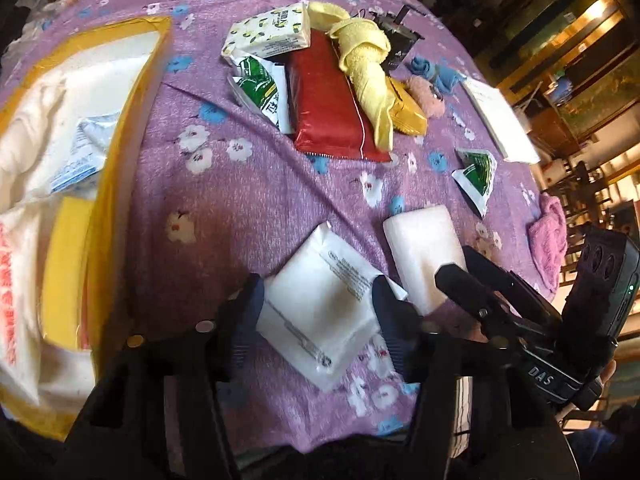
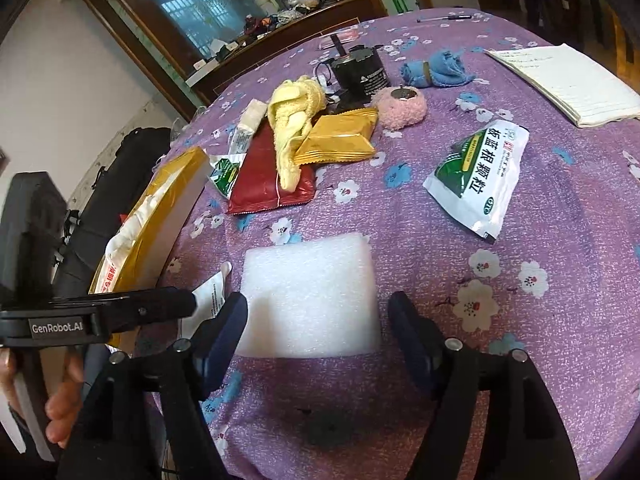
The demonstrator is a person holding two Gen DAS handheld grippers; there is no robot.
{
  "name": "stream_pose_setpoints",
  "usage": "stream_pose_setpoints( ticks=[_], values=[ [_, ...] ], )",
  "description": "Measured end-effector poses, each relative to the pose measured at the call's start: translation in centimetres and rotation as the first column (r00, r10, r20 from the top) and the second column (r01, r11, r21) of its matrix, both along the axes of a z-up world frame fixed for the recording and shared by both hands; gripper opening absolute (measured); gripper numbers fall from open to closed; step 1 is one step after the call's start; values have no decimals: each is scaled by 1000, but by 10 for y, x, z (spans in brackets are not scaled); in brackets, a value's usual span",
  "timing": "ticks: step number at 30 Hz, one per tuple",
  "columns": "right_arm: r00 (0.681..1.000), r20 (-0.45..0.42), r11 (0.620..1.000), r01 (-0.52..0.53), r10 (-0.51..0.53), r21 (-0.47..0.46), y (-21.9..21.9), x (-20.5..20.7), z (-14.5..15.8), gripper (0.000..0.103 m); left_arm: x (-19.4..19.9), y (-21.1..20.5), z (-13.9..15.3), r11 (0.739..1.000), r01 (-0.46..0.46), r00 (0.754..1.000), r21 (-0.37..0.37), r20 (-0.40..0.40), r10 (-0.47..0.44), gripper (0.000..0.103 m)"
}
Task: Organize soft objects
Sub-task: 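Grasp the white square packet with the left tool while the right tool grasps the white foam square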
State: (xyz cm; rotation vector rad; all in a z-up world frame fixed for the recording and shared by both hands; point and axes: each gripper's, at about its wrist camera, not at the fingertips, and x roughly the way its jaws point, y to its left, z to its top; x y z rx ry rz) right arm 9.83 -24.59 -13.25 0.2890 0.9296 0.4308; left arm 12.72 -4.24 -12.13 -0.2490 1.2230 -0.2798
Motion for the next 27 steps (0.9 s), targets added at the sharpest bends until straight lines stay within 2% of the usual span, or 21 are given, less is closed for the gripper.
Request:
stream_pose_setpoints(
  ticks=[3,5,7,10,13,16,19,22,25,27],
  values=[
    [1000,-2,1000,-3,3,-16,3,0,0,74,3,-2,-4,997,28,1000,65,2,-28,58],
    [1000,-2,1000,-1,1,-12,3,1,0,74,10,-14,-9,984,133,991,120,-5,-134,61],
    [1000,-2,1000,-1,1,-12,3,1,0,75,10,-21,-8,973,182,983,145,4,-185,61],
    [1000,-4,1000,-2,2,-19,3,1,0,75,6,-23,-9,973,200,979,116,2,-202,66],
    [1000,-1,1000,-2,2,-11,3,1,0,75,-5,-30,-11,956,269,961,120,40,-275,75],
    [1000,-2,1000,-1,1,-17,4,2,0,75,-12,-32,-13,948,287,952,136,73,-299,78],
    [1000,4,1000,2,-2,-24,5,1,0,75,-13,-33,-14,955,262,958,141,81,-275,78],
    [1000,-4,1000,0,0,-16,4,2,0,75,-19,-35,-15,951,277,951,142,102,-292,78],
    [1000,-24,999,-3,4,40,-1,4,-1,75,-26,-30,-16,951,282,946,126,130,-298,78],
    [1000,-22,1000,-4,5,18,4,4,0,75,-27,-30,-16,951,281,944,126,140,-298,78]
  ],
)
